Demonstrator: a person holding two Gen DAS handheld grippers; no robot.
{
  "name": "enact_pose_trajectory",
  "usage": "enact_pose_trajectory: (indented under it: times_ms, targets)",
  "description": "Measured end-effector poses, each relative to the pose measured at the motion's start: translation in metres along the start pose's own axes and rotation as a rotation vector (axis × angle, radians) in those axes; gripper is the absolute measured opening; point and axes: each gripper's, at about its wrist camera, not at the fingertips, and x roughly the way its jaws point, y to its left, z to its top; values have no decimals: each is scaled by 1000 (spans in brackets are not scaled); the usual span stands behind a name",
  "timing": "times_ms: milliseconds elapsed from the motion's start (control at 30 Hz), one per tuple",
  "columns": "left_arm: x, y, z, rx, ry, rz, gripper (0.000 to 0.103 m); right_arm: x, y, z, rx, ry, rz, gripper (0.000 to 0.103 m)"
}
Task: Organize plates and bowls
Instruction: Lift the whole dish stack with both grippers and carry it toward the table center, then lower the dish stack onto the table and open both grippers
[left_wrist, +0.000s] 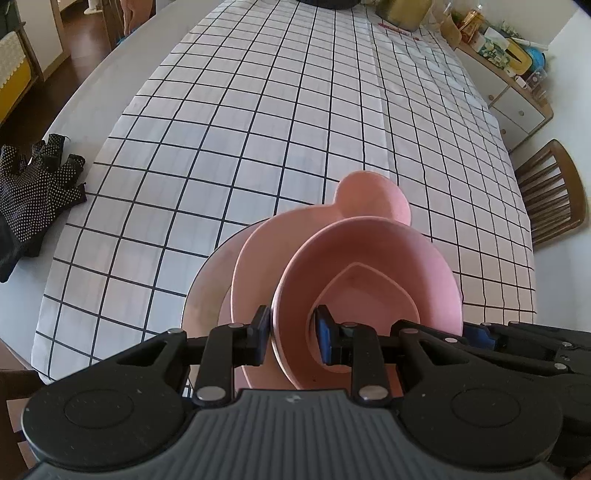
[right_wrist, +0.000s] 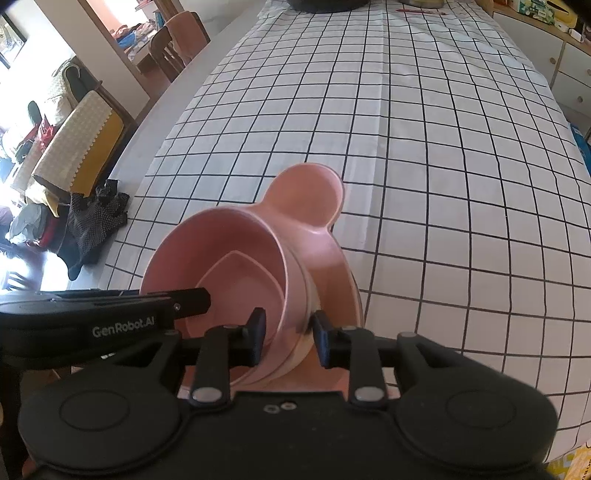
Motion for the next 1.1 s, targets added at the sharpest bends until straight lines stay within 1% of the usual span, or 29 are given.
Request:
enact_pose_trajectory:
  times_ms: [233,333,633,800,867,1033,1067,1100]
  targets:
    - [-4,0,-2,13,-14,0,26,-3,0,0,-5,-10,1,28]
    - [-9,0,-4,23,-31,3,26,-7,0,-2,-5,-20,0,30]
    - [-39,2,-14,78,-127,37,26,-31,1,-8,-44,-66,19,32]
    - [-58,4,-24,78,-179,52,26,-45,1,-11,-74,-95,47,33]
    - [-63,3,-27,71,-194,58,26,-51,0,-13,-88,-109,61,35]
    - [-77,-4,-39,55,-232,57,27,-69,-8,-20,-116,-158,90,47]
    - [-80,-5,-41,53,-241,56,28,-73,-11,-22,-120,-169,95,48]
    - [-83,-8,-43,55,-251,57,34,-76,-12,-24,-125,-180,100,50]
